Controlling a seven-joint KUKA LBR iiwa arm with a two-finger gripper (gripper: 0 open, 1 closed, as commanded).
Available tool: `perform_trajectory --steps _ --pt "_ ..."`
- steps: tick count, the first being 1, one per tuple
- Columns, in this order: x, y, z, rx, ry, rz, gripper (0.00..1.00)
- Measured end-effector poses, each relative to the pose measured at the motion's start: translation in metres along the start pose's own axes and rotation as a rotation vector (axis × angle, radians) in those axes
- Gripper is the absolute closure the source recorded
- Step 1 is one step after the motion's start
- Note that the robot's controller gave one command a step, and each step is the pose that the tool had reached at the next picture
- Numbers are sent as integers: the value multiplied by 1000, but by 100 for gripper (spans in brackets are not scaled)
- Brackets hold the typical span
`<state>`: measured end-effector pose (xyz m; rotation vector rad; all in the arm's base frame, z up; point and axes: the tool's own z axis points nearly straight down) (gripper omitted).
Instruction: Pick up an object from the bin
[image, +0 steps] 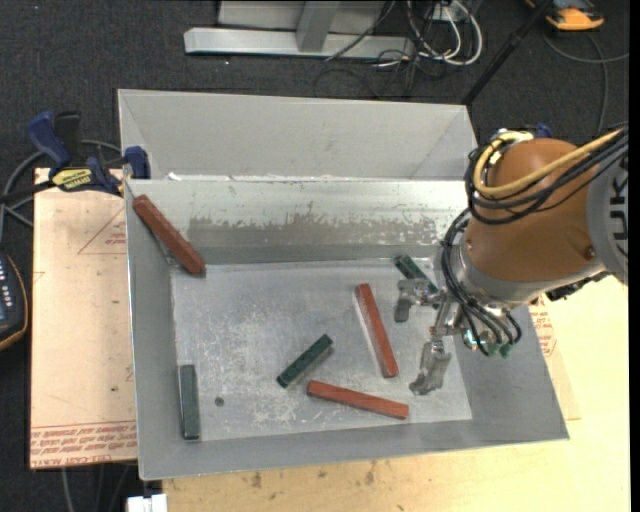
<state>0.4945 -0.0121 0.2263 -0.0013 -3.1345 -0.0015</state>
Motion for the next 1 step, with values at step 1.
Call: perform_trajectory --steps 1 --pt "-61 52 124 -2 -3 122 0"
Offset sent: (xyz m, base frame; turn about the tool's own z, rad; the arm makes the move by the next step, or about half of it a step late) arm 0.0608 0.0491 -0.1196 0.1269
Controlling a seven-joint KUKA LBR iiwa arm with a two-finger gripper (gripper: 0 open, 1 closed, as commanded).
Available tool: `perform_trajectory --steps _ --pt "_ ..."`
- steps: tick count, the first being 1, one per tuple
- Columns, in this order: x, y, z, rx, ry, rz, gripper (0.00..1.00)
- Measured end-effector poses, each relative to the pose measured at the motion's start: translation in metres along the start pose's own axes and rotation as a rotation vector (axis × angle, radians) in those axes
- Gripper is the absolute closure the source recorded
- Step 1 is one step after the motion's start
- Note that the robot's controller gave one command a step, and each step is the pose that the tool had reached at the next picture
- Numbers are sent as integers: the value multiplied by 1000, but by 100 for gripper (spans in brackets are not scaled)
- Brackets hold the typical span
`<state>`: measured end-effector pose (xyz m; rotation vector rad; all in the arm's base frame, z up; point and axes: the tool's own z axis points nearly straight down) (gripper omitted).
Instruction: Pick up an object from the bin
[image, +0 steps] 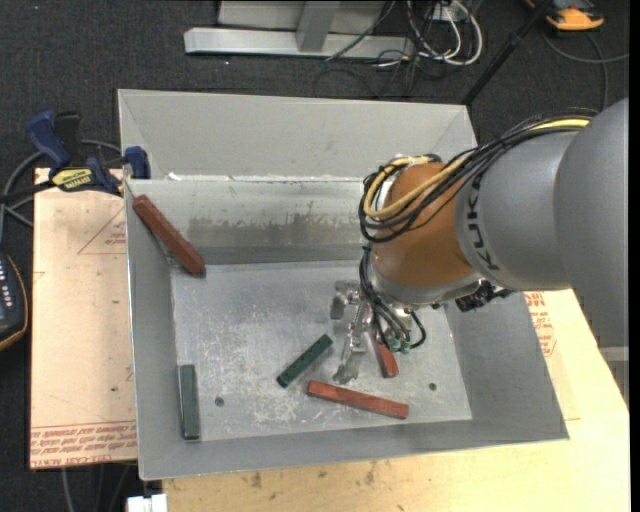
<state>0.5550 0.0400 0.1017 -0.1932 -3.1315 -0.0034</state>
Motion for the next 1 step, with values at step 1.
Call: perform_trajectory --steps 1 --pt "27 50 33 -1 -3 -55 0"
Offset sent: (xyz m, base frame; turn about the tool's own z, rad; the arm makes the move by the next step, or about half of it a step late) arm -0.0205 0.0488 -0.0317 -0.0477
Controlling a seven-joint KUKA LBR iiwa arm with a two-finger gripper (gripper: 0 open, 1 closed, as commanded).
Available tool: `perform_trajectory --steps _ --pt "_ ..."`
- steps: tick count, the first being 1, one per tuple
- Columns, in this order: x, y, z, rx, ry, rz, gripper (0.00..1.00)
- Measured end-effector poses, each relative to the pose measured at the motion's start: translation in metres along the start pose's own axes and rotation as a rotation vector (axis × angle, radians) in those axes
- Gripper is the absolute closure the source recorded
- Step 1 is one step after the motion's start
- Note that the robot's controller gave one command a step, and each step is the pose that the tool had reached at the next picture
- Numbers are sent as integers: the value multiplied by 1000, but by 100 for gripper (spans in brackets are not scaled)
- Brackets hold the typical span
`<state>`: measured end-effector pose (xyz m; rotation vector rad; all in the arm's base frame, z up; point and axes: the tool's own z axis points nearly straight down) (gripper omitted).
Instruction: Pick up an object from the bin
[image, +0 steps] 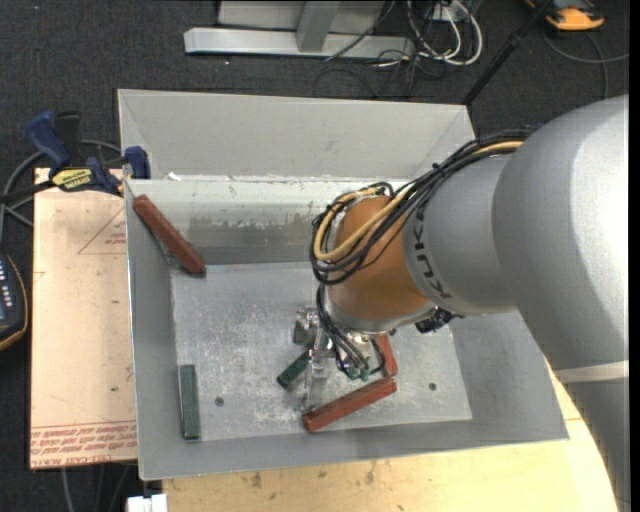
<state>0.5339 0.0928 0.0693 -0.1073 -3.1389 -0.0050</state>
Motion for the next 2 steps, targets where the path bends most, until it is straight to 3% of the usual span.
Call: perform_trajectory --steps 1,2 --pt "-2 -3 -1 1 -3 5 100" --pt "-22 -29 -143 2 -12 -28 100"
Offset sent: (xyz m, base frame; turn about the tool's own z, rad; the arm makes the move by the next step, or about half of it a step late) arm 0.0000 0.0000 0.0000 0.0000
